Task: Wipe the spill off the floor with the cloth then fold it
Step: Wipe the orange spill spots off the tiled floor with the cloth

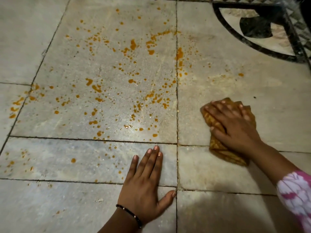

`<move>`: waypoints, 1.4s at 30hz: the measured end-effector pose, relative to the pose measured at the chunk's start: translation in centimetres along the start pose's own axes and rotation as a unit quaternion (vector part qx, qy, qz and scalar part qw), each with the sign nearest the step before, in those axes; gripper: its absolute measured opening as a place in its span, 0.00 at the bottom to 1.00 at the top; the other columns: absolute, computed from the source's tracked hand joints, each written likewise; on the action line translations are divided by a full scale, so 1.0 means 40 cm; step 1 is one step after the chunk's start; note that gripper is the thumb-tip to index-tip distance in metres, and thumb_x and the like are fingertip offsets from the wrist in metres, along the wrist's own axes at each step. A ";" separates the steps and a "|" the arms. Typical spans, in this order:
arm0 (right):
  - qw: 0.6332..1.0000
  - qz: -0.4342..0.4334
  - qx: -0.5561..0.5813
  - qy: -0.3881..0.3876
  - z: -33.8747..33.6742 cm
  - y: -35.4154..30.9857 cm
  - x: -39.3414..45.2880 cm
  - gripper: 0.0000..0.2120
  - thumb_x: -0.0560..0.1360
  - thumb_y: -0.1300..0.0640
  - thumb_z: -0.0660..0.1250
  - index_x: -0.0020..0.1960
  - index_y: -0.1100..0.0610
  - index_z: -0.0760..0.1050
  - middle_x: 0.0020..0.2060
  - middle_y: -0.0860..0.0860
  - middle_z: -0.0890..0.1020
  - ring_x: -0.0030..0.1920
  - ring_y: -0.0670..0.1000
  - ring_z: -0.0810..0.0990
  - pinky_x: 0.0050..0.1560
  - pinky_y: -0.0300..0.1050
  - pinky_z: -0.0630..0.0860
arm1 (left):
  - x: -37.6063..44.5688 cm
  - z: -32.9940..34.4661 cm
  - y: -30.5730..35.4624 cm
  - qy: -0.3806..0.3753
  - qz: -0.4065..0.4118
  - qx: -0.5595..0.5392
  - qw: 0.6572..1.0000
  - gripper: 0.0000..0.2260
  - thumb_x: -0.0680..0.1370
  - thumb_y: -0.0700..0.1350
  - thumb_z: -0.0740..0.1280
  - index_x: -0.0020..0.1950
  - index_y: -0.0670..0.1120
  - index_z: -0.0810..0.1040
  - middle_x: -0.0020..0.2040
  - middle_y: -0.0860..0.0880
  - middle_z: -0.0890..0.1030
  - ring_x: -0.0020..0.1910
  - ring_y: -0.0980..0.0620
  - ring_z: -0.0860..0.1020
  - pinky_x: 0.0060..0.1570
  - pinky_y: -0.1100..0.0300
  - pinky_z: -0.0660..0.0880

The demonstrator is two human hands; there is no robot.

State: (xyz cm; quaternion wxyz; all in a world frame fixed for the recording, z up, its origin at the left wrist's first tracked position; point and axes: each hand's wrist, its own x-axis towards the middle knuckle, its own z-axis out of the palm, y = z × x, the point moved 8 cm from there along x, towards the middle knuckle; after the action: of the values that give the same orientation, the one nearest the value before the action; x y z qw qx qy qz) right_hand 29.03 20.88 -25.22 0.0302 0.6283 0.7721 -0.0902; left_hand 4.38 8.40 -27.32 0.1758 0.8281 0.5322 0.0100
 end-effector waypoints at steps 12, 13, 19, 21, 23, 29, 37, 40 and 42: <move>0.982 -0.179 -0.041 -0.036 0.042 -0.192 -0.123 0.32 0.70 0.42 0.56 0.74 0.39 0.57 0.74 0.46 0.63 0.73 0.54 0.62 0.67 0.60 0.58 | 0.000 -0.004 0.000 0.011 -0.001 -0.008 1.000 0.40 0.74 0.68 0.55 0.77 0.43 0.57 0.78 0.47 0.55 0.77 0.49 0.53 0.71 0.45 0.53; 0.987 -0.152 -0.038 -0.034 0.036 -0.142 -0.130 0.33 0.70 0.42 0.56 0.74 0.38 0.55 0.74 0.46 0.63 0.72 0.54 0.63 0.66 0.57 0.57 | 0.001 -0.004 -0.001 0.011 -0.001 -0.007 1.000 0.40 0.74 0.68 0.56 0.77 0.43 0.57 0.78 0.47 0.54 0.77 0.49 0.52 0.71 0.45 0.53; 0.999 -0.004 -0.050 0.008 -0.021 -0.069 0.049 0.31 0.71 0.41 0.48 0.74 0.41 0.58 0.75 0.46 0.62 0.69 0.57 0.63 0.63 0.58 0.58 | -0.001 -0.002 0.001 0.003 -0.003 0.003 1.000 0.41 0.74 0.68 0.55 0.77 0.42 0.55 0.78 0.47 0.53 0.77 0.49 0.51 0.71 0.44 0.52; 0.998 -0.049 -0.048 0.006 -0.015 -0.171 0.099 0.32 0.70 0.41 0.47 0.74 0.42 0.59 0.74 0.46 0.63 0.68 0.58 0.64 0.63 0.60 0.57 | -0.002 -0.004 0.000 0.009 -0.012 0.007 1.000 0.42 0.73 0.68 0.55 0.77 0.42 0.55 0.78 0.45 0.53 0.77 0.48 0.51 0.71 0.43 0.52; 0.988 -0.142 -0.054 0.001 0.003 -0.293 0.080 0.31 0.70 0.42 0.50 0.74 0.42 0.61 0.72 0.46 0.67 0.67 0.57 0.66 0.64 0.60 0.57 | -0.006 -0.008 -0.003 0.023 -0.024 0.016 0.999 0.43 0.72 0.69 0.56 0.77 0.41 0.55 0.78 0.44 0.52 0.77 0.46 0.51 0.72 0.41 0.51; 0.979 -0.200 -0.022 -0.013 0.024 -0.252 -0.099 0.31 0.70 0.43 0.55 0.73 0.39 0.61 0.72 0.42 0.65 0.65 0.54 0.69 0.60 0.57 0.62 | -0.014 -0.014 -0.006 0.063 -0.031 0.032 0.997 0.46 0.71 0.69 0.59 0.77 0.39 0.53 0.78 0.42 0.50 0.77 0.44 0.49 0.73 0.41 0.47; 0.994 -0.102 -0.034 0.004 -0.002 -0.248 0.107 0.31 0.71 0.41 0.47 0.74 0.39 0.59 0.75 0.42 0.61 0.69 0.56 0.63 0.64 0.60 0.57 | -0.010 -0.013 -0.004 0.044 -0.033 0.035 0.998 0.44 0.72 0.69 0.57 0.76 0.39 0.55 0.78 0.42 0.51 0.77 0.44 0.50 0.72 0.41 0.50; 0.979 -0.202 -0.040 -0.007 0.029 -0.353 0.024 0.30 0.71 0.42 0.51 0.74 0.41 0.60 0.73 0.43 0.64 0.71 0.56 0.64 0.67 0.64 0.56 | -0.010 -0.010 -0.004 0.037 -0.038 0.036 0.998 0.45 0.72 0.69 0.57 0.77 0.39 0.53 0.78 0.42 0.51 0.77 0.44 0.50 0.72 0.41 0.50; 0.972 -0.234 -0.035 0.000 0.039 -0.355 -0.074 0.30 0.70 0.42 0.55 0.73 0.42 0.63 0.72 0.43 0.67 0.68 0.55 0.68 0.65 0.61 0.57 | -0.008 -0.011 -0.006 0.033 -0.042 0.038 0.998 0.45 0.72 0.70 0.57 0.77 0.39 0.53 0.78 0.42 0.51 0.77 0.45 0.50 0.72 0.41 0.50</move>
State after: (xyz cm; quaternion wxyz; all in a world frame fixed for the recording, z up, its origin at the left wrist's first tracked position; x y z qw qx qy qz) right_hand 15.68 15.00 -24.83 0.0299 0.4292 0.9002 -0.0676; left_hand 3.94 8.34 -26.91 0.1264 0.8105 0.5719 0.0098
